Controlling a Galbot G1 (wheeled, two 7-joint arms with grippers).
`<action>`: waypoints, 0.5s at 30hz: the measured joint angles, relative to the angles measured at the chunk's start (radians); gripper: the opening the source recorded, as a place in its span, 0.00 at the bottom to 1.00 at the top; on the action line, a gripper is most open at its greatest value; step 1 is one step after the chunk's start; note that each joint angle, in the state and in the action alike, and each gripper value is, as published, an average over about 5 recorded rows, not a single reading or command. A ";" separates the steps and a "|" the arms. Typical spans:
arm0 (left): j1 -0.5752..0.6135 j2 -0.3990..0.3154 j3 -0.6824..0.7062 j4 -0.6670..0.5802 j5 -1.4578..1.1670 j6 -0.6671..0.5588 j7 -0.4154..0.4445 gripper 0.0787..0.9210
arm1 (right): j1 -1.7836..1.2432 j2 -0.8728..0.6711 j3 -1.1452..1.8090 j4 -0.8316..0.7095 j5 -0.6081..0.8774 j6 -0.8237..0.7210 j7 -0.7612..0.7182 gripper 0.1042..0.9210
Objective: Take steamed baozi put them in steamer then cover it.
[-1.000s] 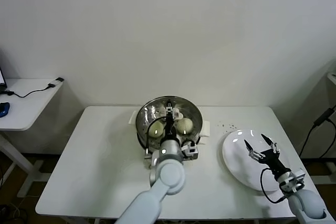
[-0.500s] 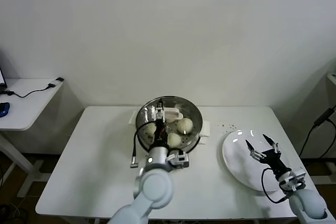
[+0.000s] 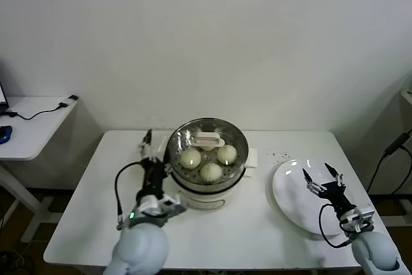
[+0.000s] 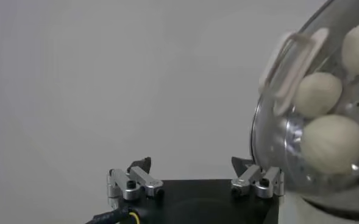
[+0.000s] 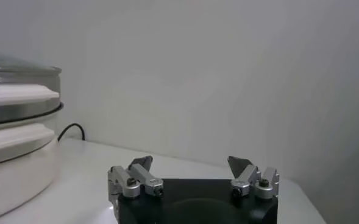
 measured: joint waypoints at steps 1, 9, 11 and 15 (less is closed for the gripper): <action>0.020 -0.002 -0.031 -0.008 -0.052 -0.025 -0.009 0.88 | -0.001 0.005 0.003 0.004 -0.003 -0.003 0.002 0.88; 0.177 -0.069 -0.285 -0.025 -0.451 -0.301 -0.029 0.88 | -0.015 0.044 0.019 0.035 -0.027 -0.019 0.008 0.88; 0.212 -0.085 -0.342 -0.016 -0.542 -0.364 -0.030 0.88 | -0.020 0.051 0.022 0.044 -0.032 -0.022 0.009 0.88; 0.274 -0.109 -0.432 0.013 -0.701 -0.474 -0.032 0.88 | -0.032 0.064 0.028 0.058 -0.039 -0.025 0.009 0.88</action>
